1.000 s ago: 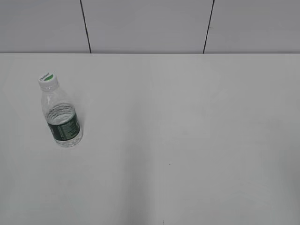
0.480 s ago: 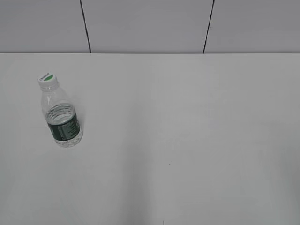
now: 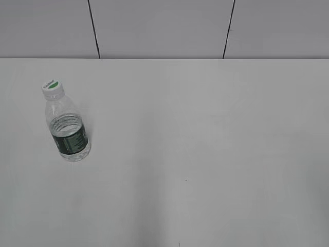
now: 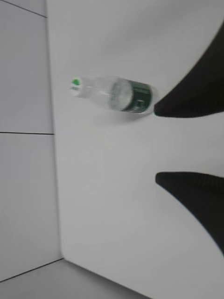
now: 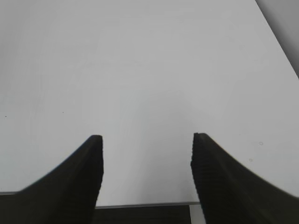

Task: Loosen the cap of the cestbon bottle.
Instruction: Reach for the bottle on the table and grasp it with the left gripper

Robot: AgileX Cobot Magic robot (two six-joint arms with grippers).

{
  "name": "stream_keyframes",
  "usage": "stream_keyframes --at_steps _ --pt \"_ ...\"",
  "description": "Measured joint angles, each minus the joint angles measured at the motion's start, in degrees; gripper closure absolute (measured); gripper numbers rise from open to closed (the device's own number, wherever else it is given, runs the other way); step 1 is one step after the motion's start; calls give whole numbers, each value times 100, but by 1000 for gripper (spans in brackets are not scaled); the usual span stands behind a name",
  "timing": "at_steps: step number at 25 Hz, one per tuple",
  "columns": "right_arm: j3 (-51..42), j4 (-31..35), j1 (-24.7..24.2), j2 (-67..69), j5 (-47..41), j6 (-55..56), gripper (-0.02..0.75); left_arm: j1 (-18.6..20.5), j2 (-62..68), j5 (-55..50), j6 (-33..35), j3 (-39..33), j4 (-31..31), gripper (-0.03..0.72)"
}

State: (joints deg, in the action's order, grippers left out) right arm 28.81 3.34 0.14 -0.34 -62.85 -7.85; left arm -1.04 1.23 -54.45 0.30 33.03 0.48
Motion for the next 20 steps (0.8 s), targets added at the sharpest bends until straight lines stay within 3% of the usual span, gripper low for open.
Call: stream_keyframes --at_steps 13,20 --pt "0 0 0 0 0 0 273 -275 2560 3327 -30 344 108 447" --pt "0 0 0 0 0 0 273 -299 3852 5682 -30 -702 -191 447"
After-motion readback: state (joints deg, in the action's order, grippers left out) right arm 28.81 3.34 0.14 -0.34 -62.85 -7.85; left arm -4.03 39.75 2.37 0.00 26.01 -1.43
